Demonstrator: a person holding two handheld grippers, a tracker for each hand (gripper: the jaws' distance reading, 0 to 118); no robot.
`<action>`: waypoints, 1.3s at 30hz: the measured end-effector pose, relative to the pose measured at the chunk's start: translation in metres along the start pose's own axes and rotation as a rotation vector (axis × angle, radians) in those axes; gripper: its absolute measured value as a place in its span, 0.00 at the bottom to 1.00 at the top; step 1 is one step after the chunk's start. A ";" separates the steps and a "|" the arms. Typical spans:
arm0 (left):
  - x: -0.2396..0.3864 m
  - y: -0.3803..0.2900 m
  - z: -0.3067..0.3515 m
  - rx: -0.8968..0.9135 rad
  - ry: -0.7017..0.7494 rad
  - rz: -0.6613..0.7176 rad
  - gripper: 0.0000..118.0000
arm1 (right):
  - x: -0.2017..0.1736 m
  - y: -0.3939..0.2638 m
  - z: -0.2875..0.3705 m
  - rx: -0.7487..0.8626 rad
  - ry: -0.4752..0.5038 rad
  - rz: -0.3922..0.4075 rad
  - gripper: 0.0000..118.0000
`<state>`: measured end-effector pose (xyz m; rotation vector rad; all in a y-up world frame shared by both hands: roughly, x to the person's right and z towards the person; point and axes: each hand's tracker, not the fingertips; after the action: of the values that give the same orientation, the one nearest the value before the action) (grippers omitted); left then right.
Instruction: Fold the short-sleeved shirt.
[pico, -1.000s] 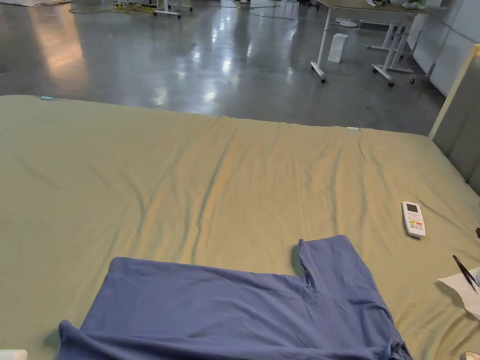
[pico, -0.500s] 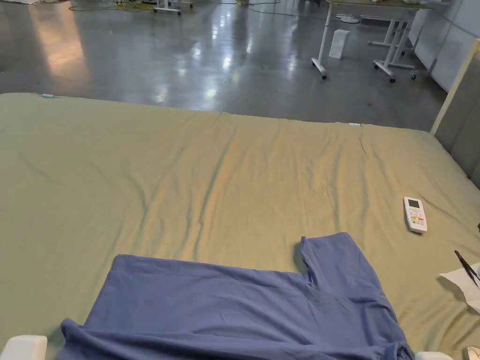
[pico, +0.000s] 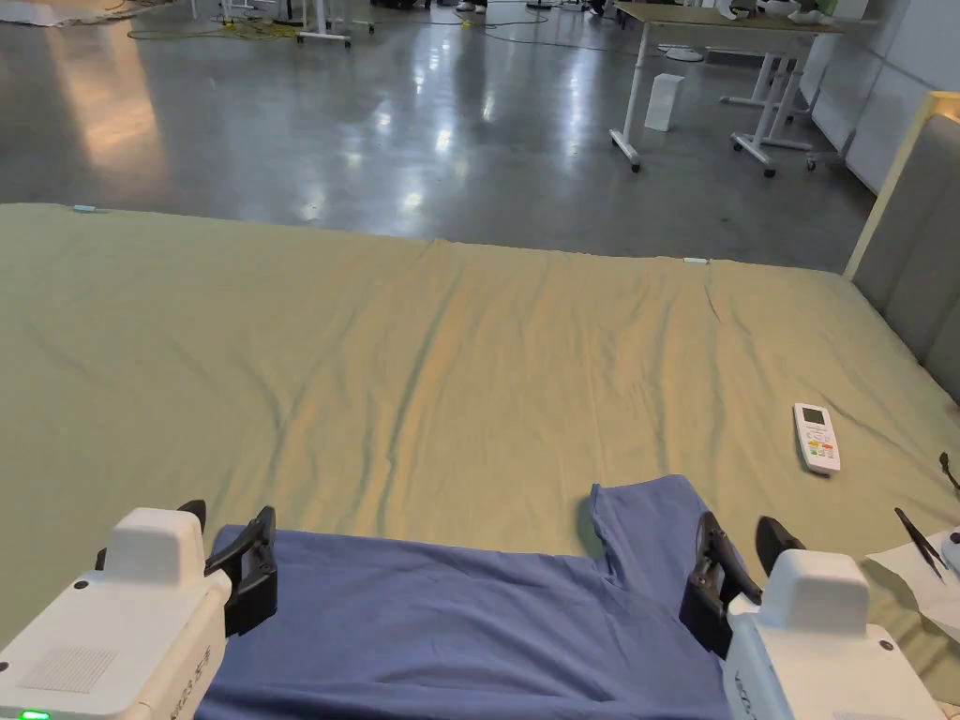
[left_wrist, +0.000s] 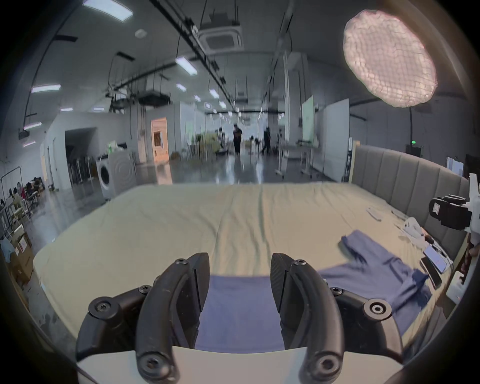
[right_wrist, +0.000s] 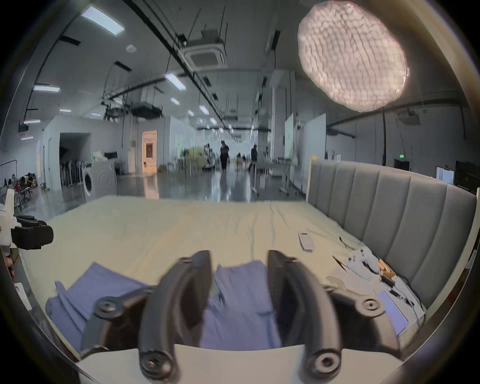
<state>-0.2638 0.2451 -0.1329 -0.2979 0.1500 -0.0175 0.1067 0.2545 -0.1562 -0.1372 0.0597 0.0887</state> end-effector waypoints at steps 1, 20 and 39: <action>0.004 0.002 0.001 0.029 0.001 -0.001 0.33 | -0.005 0.005 0.000 0.037 -0.003 0.023 0.21; -0.051 -0.016 -0.103 -0.287 -0.018 0.132 0.00 | -0.021 0.001 -0.050 0.009 0.034 0.074 0.00; -0.072 -0.064 -0.268 -0.778 -0.022 0.046 0.50 | 0.008 -0.047 -0.084 -0.198 -0.036 0.079 0.00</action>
<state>-0.3749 0.1089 -0.3571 -1.0707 0.1371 0.0926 0.1141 0.1977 -0.2331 -0.3311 0.0204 0.1756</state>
